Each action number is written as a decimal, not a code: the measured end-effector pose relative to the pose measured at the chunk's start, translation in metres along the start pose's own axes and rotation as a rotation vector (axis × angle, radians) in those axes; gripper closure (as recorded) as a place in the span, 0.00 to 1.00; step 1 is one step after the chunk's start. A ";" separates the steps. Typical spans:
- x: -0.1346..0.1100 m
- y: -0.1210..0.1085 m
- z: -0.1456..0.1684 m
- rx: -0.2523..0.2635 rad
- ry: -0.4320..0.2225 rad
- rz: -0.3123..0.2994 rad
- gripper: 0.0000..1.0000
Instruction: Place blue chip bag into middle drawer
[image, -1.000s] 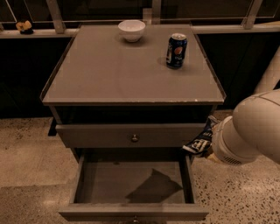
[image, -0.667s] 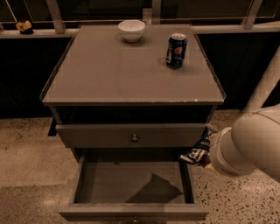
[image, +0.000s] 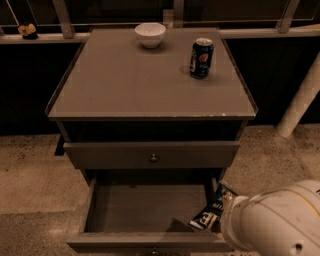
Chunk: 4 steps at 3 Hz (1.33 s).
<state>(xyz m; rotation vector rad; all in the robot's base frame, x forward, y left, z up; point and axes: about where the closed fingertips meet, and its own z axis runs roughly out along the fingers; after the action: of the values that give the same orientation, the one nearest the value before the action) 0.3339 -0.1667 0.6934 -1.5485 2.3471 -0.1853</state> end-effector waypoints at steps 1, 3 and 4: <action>-0.002 0.046 0.068 -0.053 0.010 0.012 1.00; -0.025 0.029 0.085 -0.030 -0.024 -0.005 1.00; -0.043 0.008 0.105 -0.012 -0.041 0.009 1.00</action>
Offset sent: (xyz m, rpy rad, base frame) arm -0.0158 0.0392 -0.1134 0.0272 0.0782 -0.0016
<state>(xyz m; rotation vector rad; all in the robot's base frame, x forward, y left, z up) 0.3773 -0.1174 0.6003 -1.5319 2.3278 -0.1357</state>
